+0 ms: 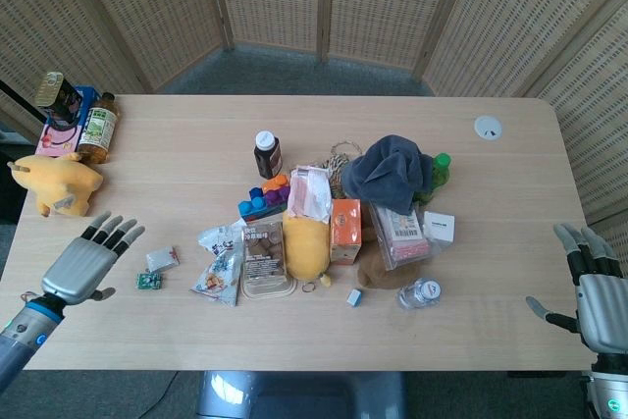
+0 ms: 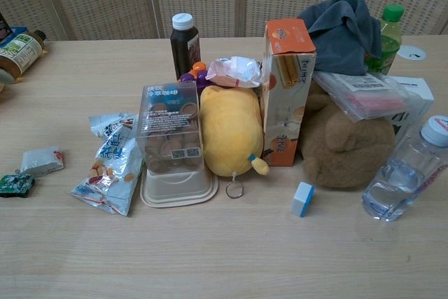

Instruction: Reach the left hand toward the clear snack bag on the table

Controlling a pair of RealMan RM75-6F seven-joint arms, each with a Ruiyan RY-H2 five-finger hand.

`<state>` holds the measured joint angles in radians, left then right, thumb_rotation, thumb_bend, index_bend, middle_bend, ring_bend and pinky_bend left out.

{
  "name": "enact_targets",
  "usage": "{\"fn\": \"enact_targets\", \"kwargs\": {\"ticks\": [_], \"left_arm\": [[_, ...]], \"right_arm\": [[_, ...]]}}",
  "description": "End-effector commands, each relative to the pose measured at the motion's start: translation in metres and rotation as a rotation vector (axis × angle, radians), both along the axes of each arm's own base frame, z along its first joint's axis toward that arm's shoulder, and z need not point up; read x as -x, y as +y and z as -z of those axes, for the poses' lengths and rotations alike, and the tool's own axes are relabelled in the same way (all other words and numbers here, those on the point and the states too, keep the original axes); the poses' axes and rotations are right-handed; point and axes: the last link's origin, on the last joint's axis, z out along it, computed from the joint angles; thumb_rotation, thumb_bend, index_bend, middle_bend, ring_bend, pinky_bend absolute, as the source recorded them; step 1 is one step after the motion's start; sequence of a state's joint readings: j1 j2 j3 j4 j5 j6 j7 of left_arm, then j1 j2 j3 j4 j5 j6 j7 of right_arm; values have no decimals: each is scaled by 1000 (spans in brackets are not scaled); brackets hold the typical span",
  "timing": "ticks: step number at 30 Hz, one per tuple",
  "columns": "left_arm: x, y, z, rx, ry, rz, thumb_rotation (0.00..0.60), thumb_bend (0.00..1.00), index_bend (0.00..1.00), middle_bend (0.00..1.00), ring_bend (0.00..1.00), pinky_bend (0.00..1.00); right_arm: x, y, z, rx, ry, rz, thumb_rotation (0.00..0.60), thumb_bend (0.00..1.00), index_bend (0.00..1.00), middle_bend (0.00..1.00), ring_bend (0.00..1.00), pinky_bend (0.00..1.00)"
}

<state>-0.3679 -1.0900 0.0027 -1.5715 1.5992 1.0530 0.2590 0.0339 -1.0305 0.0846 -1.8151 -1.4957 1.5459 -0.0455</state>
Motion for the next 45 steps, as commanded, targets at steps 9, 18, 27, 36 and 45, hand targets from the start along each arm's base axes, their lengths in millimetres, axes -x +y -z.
{"fn": "enact_targets", "kwargs": {"ticks": [9, 18, 27, 36, 45], "left_arm": [[-39, 46, 61, 25, 44, 260, 600, 0, 0, 0, 0, 0], [-56, 63, 112, 71, 43, 273, 600, 0, 0, 0, 0, 0], [-71, 71, 141, 81, 34, 271, 600, 0, 0, 0, 0, 0], [-84, 65, 164, 59, 1, 336, 600, 0, 510, 434, 325, 639], [-77, 64, 153, -2, -17, 404, 600, 21, 912, 1000, 845, 967]], "right_arm": [[0, 0, -1, -6, -6, -2, 600, 0, 0, 0, 0, 0], [0, 0, -3, -5, -16, -4, 600, 0, 0, 0, 0, 0], [0, 0, -7, -1, -29, -5, 600, 0, 0, 0, 0, 0], [-2, 1, -9, 2, -38, -18, 600, 0, 0, 0, 0, 0], [-3, 2, -9, -4, -43, -26, 600, 0, 0, 0, 0, 0]]}}
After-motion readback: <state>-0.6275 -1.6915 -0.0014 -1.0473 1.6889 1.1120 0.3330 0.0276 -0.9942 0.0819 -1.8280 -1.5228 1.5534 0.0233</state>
